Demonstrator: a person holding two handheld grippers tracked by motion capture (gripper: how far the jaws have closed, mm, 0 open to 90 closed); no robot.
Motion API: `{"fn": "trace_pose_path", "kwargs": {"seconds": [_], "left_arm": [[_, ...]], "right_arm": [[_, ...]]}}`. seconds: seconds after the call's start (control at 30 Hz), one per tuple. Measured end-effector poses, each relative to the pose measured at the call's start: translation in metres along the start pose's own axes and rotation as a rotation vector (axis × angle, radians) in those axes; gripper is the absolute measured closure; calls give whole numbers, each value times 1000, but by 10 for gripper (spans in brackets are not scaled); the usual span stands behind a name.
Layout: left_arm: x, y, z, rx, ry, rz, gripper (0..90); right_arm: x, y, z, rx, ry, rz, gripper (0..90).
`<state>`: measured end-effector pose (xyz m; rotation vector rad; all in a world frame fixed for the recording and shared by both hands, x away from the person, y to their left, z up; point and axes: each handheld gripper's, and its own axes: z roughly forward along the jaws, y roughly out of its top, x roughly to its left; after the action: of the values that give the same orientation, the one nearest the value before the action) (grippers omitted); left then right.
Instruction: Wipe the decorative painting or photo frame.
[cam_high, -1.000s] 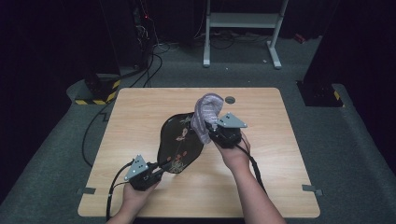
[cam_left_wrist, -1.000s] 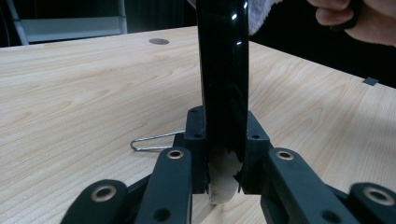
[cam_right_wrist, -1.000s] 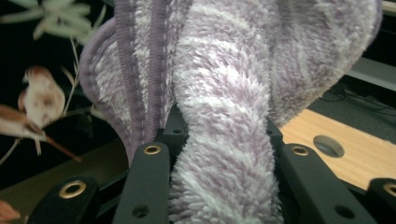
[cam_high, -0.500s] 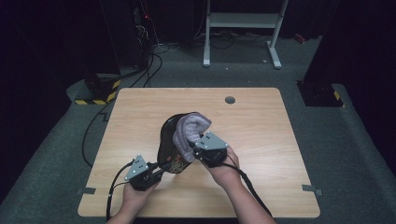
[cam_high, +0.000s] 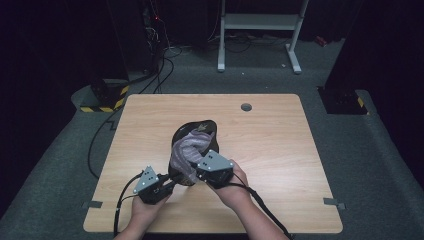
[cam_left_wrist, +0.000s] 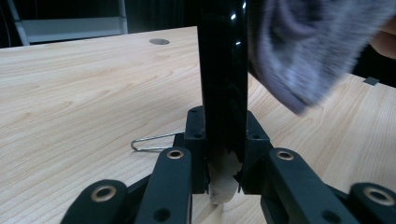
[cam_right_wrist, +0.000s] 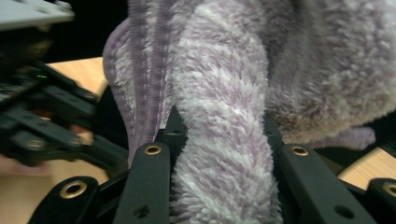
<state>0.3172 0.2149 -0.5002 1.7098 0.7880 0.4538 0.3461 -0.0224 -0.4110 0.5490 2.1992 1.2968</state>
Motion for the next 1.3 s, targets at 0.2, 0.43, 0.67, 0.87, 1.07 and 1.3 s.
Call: {"fn": "trace_pose_path", "kwargs": {"seconds": [0.2,0.43,0.67,0.87,1.07,1.3], "left_arm": [[0,0,0,0,-2,-1,775],[0,0,0,-2,-5,-4,775],[1,0,0,-2,-8,-4,775],[0,0,0,-2,-7,-3,775],[0,0,0,-2,-7,-1,776],[1,-1,0,-2,-9,-4,776]], "right_arm": [[-26,-8,3,29,-68,36,667],[-62,-26,3,78,-169,108,666],[-69,-37,4,105,-156,152,668],[-36,-28,1,70,-94,84,668],[4,-14,-2,26,-4,3,668],[23,-5,1,5,29,-37,667]]}}
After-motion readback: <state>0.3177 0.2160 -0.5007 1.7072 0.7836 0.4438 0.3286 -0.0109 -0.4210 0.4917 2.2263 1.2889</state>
